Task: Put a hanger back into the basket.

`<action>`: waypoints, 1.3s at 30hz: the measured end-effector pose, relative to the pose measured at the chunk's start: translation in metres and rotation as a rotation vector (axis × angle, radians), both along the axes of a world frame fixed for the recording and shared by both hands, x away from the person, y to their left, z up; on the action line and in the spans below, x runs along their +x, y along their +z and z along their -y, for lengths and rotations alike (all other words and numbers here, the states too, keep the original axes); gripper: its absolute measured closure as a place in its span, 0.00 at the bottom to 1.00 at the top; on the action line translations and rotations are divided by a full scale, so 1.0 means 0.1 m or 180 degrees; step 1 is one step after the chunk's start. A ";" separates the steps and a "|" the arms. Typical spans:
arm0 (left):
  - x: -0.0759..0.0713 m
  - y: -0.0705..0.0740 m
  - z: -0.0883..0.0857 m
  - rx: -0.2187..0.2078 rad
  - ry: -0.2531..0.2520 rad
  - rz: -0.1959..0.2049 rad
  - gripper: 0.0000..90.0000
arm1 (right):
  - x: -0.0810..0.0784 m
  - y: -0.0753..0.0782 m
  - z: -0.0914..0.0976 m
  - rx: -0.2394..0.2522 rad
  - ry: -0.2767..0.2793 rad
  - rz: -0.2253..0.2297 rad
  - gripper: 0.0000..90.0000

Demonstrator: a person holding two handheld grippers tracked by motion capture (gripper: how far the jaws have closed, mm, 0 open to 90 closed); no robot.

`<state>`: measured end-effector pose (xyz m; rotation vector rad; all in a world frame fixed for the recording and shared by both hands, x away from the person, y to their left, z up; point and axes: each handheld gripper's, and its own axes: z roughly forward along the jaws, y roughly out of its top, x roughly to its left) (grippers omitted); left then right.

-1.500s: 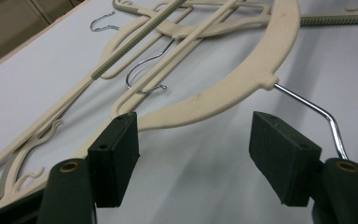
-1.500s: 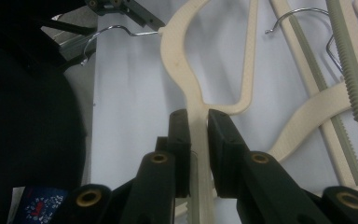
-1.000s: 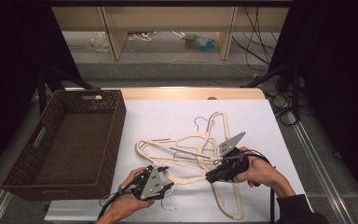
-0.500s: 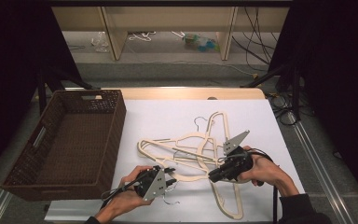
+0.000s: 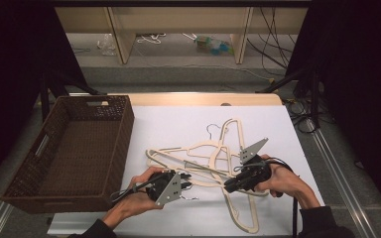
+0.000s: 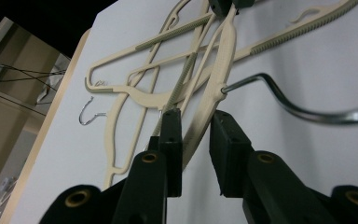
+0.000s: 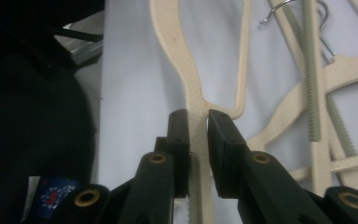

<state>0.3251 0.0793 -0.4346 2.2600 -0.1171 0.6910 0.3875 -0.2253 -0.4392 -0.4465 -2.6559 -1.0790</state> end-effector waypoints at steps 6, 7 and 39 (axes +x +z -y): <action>0.01 0.20 0.08 -0.0017 0.0018 -0.0179 0.90 | -0.09 0.15 -0.06 -0.0241 -0.0188 0.0469 0.68; 0.01 0.23 0.09 -0.0021 0.0025 -0.0245 0.90 | -0.10 0.17 -0.07 -0.0259 -0.0232 0.0535 0.68; 0.43 0.40 0.10 -0.0522 0.0621 -0.0989 0.95 | -0.20 0.53 0.34 0.0186 -0.1075 0.0963 0.49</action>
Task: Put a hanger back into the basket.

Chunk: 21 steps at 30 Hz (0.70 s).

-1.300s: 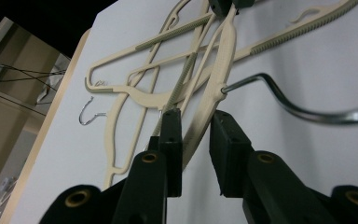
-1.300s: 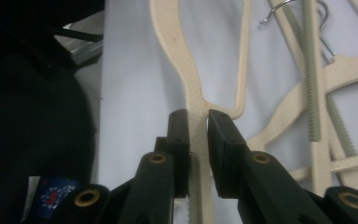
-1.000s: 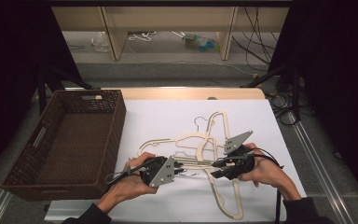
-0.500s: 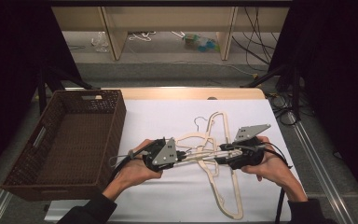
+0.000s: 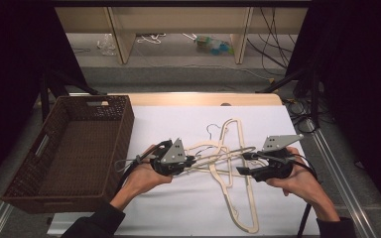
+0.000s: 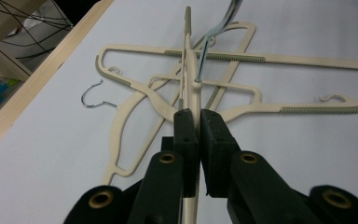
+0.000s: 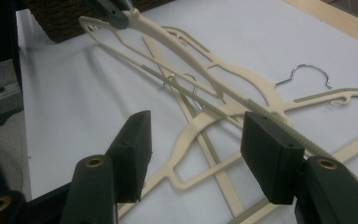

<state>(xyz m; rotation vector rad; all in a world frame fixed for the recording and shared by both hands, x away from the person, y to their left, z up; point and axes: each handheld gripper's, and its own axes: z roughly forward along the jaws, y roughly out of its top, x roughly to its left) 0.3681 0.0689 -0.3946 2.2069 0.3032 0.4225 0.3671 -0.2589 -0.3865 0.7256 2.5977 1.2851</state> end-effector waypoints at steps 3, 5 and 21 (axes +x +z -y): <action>0.04 0.01 -0.01 0.0028 0.0054 0.0009 0.95 | -0.02 0.00 0.01 0.0015 0.0005 -0.0016 0.49; 0.07 0.00 -0.01 0.0088 0.0067 -0.0057 0.94 | -0.04 0.00 0.03 0.0023 0.0012 -0.0011 0.49; 0.22 -0.05 0.00 0.0206 0.0294 -0.0118 0.96 | -0.17 -0.14 0.06 0.0090 -0.0086 -0.0022 0.44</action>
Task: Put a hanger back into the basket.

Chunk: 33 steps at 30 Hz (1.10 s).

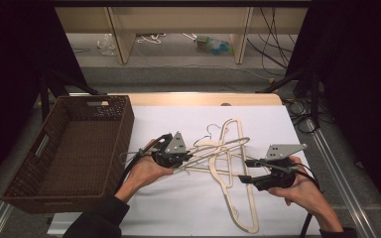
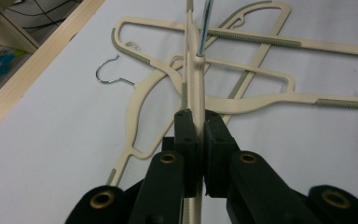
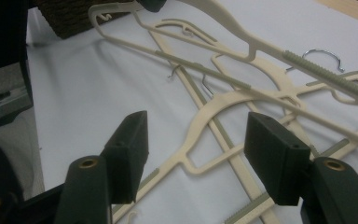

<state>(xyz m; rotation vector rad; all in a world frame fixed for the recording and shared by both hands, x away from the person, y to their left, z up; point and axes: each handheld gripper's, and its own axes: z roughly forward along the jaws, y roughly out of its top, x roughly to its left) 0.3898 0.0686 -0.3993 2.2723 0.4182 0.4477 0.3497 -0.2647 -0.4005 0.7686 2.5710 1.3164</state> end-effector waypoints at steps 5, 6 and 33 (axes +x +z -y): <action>0.01 0.02 -0.01 -0.0112 0.0052 -0.0092 0.96 | -0.10 -0.09 0.03 0.0076 -0.0106 0.0030 0.40; 0.00 0.03 -0.01 -0.0146 0.0079 -0.0120 0.96 | -0.12 -0.11 0.04 0.0105 -0.0104 0.0015 0.39; -0.11 0.72 -0.69 -0.1186 0.0687 -0.0587 0.96 | -0.31 -0.35 -0.01 0.0148 -0.0204 -0.0025 0.32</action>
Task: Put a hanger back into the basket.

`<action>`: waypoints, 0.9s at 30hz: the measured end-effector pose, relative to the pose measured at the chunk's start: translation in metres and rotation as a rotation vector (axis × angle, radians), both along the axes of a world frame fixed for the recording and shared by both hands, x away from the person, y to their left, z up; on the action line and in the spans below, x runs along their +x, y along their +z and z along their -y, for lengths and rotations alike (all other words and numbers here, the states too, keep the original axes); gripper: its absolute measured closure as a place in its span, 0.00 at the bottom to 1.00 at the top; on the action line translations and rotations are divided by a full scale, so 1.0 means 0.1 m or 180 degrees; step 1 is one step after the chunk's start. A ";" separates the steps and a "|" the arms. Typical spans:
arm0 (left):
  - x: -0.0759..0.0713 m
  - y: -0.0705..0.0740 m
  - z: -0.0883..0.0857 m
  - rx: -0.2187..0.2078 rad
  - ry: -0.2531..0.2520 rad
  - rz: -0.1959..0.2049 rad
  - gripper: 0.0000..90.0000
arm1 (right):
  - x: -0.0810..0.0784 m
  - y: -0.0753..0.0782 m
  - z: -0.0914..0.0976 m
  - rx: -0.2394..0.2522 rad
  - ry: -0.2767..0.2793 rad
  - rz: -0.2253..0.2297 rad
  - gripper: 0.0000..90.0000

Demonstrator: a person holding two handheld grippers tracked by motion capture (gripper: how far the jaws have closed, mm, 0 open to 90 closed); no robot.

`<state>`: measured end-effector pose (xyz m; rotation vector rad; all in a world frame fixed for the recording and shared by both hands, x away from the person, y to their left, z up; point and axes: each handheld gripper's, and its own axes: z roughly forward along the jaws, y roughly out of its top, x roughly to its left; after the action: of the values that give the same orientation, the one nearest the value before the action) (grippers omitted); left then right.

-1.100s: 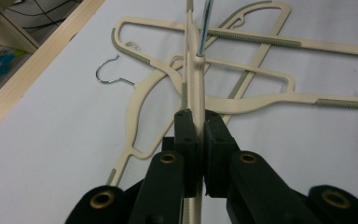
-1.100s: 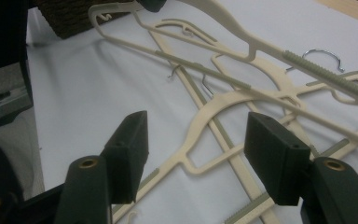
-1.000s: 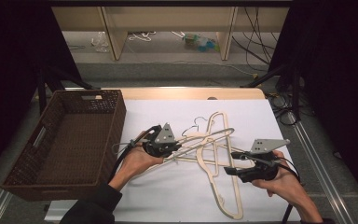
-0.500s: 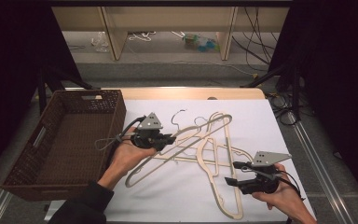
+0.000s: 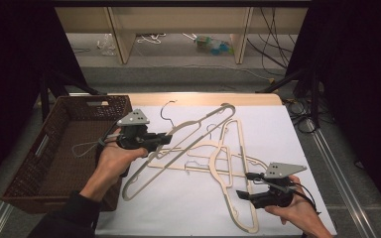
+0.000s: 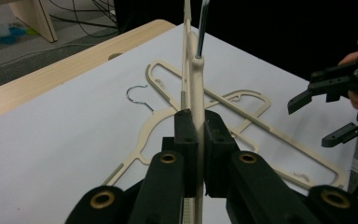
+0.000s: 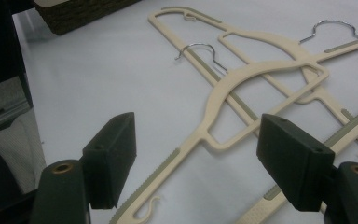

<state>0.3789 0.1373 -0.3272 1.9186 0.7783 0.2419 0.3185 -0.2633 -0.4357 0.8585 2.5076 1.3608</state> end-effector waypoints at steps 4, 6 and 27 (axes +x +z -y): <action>-0.02 0.08 -0.16 -0.0152 0.0065 -0.0037 0.96 | -0.01 0.00 0.00 0.0014 -0.0012 -0.0023 0.31; -0.03 0.14 -0.24 -0.0156 0.0126 -0.0018 0.96 | 0.00 -0.01 -0.01 0.0002 0.0001 -0.0002 0.31; -0.33 0.65 -1.34 -0.0523 0.0648 0.0159 0.96 | 0.00 -0.01 -0.02 0.0000 0.0017 -0.0027 0.32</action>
<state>0.3461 0.2713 -0.2622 1.6745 0.9321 0.3387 0.3188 -0.2617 -0.4368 0.8602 2.5180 1.3617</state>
